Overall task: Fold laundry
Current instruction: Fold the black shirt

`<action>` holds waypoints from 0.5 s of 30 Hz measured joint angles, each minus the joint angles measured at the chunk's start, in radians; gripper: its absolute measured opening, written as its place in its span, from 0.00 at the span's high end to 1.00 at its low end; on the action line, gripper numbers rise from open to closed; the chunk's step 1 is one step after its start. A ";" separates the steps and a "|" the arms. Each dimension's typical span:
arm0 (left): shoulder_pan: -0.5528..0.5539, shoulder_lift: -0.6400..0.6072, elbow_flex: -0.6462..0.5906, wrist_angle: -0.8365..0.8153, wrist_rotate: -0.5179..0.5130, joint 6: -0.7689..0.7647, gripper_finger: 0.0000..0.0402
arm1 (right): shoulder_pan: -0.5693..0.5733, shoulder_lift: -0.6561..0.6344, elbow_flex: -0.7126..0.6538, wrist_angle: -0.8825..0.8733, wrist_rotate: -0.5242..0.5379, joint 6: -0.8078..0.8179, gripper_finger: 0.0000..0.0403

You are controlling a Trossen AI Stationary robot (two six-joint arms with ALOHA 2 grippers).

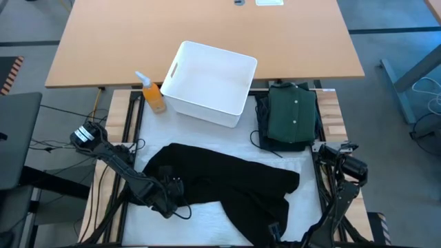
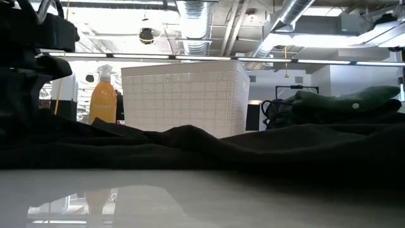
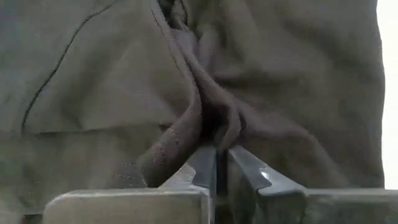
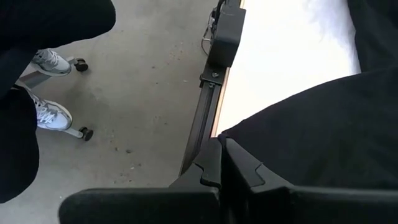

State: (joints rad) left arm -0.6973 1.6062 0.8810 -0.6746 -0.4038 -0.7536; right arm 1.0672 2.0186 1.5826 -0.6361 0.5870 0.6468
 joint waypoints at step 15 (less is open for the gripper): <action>-0.079 -0.158 0.568 -0.670 -0.240 0.047 1.00 | 0.158 -0.162 0.000 -0.188 0.224 0.203 0.94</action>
State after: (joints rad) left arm -0.7765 1.4487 1.4486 -1.3445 -0.6437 -0.7063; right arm 1.2255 1.8567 1.5830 -0.8242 0.8110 0.8497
